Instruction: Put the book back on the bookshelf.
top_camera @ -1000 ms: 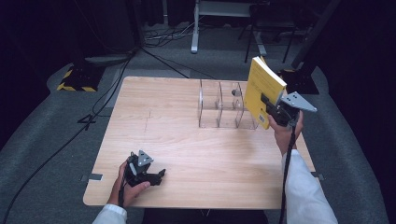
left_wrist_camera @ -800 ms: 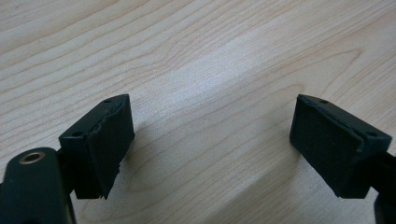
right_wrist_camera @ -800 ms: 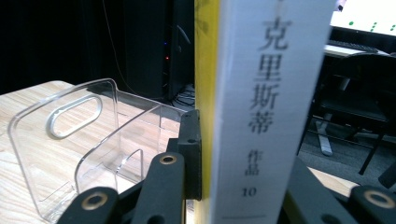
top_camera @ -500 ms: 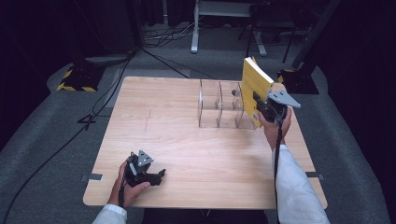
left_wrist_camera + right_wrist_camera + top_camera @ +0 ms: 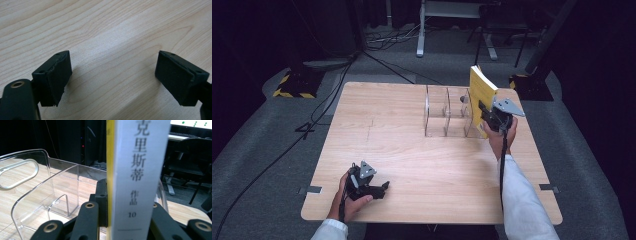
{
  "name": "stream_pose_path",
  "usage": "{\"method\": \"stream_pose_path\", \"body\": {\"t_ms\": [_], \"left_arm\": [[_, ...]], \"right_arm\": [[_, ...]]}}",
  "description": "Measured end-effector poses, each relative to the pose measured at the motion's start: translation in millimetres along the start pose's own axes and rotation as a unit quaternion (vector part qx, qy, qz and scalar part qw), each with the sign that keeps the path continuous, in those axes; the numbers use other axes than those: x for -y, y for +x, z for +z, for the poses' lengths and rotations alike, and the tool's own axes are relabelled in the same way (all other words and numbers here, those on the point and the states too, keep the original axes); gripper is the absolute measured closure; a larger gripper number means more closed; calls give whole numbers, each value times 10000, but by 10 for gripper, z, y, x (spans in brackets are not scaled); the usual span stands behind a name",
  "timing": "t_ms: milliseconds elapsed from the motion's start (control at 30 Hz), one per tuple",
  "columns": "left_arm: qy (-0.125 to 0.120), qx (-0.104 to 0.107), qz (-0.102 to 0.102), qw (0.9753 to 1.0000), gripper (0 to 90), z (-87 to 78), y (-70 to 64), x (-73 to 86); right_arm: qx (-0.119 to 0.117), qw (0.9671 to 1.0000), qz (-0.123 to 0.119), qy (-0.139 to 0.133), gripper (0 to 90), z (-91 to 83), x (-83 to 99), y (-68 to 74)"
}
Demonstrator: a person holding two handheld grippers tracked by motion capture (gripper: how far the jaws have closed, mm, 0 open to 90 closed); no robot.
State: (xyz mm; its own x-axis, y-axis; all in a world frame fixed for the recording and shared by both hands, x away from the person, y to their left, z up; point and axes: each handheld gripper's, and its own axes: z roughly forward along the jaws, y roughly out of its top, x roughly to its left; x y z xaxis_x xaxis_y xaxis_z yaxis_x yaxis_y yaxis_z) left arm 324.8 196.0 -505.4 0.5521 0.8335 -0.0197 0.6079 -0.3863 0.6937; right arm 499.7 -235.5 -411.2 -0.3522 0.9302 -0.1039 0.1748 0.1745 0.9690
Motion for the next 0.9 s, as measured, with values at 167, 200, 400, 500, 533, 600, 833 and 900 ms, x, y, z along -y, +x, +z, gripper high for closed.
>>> {"method": "stream_pose_path", "body": {"t_ms": [167,200,400,500,533,600,833,900], "left_arm": [[5,-2,11,10000,144,0,2,0],[7,0,8,10000,144,-1,1,0],[26,55,160,9999,145,-5,4,-2],[19,112,146,9998,145,-3,-10,1],[17,121,141,9998,145,-3,-13,1],[24,131,188,9997,145,-6,-13,2],[36,258,341,9991,153,-17,-32,9],[12,256,326,9991,153,-14,-36,11]], "right_arm": [[-50,9999,140,1,758,39,52,-15],[-59,9998,167,4,758,44,63,-12],[-88,9997,222,25,758,76,117,-10],[-76,9996,285,-31,759,86,126,-26],[-62,9995,296,-35,759,88,126,-25],[-51,9995,307,-41,758,104,128,-18],[-114,9994,331,-46,754,115,148,-8],[-108,9993,363,-14,753,98,171,-17]]}}
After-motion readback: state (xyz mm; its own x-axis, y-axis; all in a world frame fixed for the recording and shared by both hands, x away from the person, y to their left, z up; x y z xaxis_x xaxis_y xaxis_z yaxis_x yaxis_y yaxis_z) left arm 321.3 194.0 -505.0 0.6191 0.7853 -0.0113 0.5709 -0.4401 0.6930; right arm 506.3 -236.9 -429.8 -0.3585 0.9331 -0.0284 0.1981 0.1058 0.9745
